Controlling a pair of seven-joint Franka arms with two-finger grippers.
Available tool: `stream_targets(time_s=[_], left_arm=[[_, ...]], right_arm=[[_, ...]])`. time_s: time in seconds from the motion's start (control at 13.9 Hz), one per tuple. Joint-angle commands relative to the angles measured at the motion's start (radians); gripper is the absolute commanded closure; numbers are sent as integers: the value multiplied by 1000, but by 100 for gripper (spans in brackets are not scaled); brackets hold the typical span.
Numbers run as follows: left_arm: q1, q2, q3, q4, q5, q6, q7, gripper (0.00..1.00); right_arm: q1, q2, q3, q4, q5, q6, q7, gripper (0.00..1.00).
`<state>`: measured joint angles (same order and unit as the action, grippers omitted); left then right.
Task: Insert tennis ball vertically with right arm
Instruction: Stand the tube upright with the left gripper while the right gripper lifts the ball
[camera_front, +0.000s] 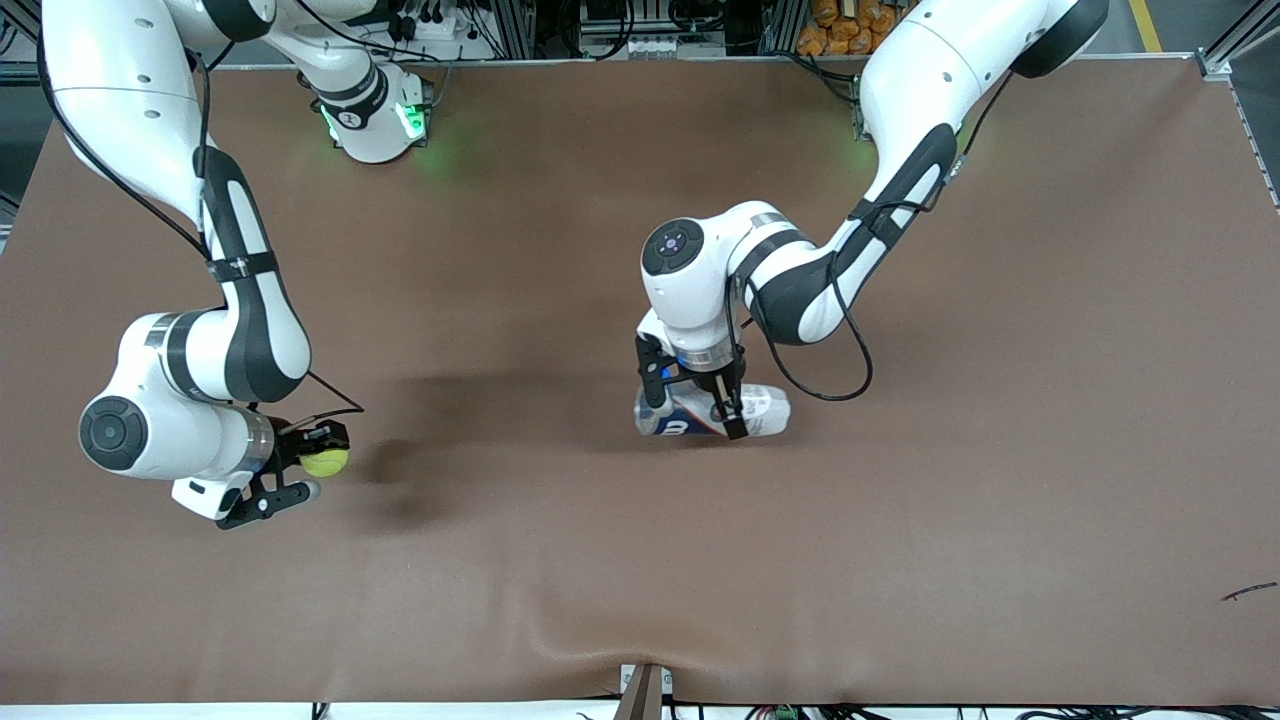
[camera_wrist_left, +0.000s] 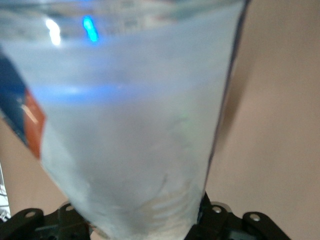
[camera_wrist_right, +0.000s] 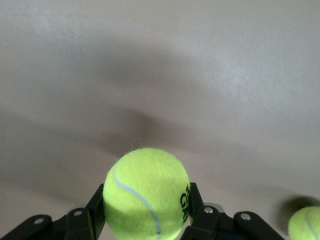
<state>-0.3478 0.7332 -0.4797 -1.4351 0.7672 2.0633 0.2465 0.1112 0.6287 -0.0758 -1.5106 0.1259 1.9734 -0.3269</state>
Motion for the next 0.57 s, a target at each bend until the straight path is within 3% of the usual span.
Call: stream_targets(time_s=[0.0, 0.5], left_arm=[[-11, 21, 3, 8, -19, 130, -81, 26], [-34, 127, 9, 2, -16, 544, -253, 26]], right_arm=[[13, -38, -4, -19, 35, -30, 52, 61], [31, -60, -4, -23, 89, -62, 147, 61]])
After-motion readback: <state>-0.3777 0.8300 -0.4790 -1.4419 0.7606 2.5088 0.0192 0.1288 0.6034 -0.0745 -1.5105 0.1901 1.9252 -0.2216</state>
